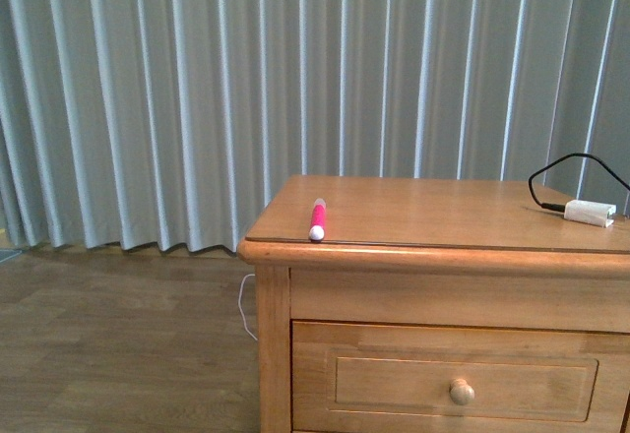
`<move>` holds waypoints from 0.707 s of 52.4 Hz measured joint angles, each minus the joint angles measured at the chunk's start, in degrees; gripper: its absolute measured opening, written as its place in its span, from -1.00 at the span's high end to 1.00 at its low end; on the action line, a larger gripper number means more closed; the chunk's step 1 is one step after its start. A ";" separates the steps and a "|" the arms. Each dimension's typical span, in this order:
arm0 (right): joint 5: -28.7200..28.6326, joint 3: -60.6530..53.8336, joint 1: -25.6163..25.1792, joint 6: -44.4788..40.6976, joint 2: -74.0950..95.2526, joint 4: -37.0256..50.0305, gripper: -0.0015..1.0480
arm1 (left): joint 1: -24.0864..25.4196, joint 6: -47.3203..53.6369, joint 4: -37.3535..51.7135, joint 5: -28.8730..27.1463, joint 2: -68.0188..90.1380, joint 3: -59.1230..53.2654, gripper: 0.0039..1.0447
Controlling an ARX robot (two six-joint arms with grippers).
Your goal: Place pink marker in drawer with both arms
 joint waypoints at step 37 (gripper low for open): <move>0.00 0.00 0.00 -0.02 0.00 0.00 -0.83 | 0.00 0.00 0.00 0.00 0.00 0.00 -0.88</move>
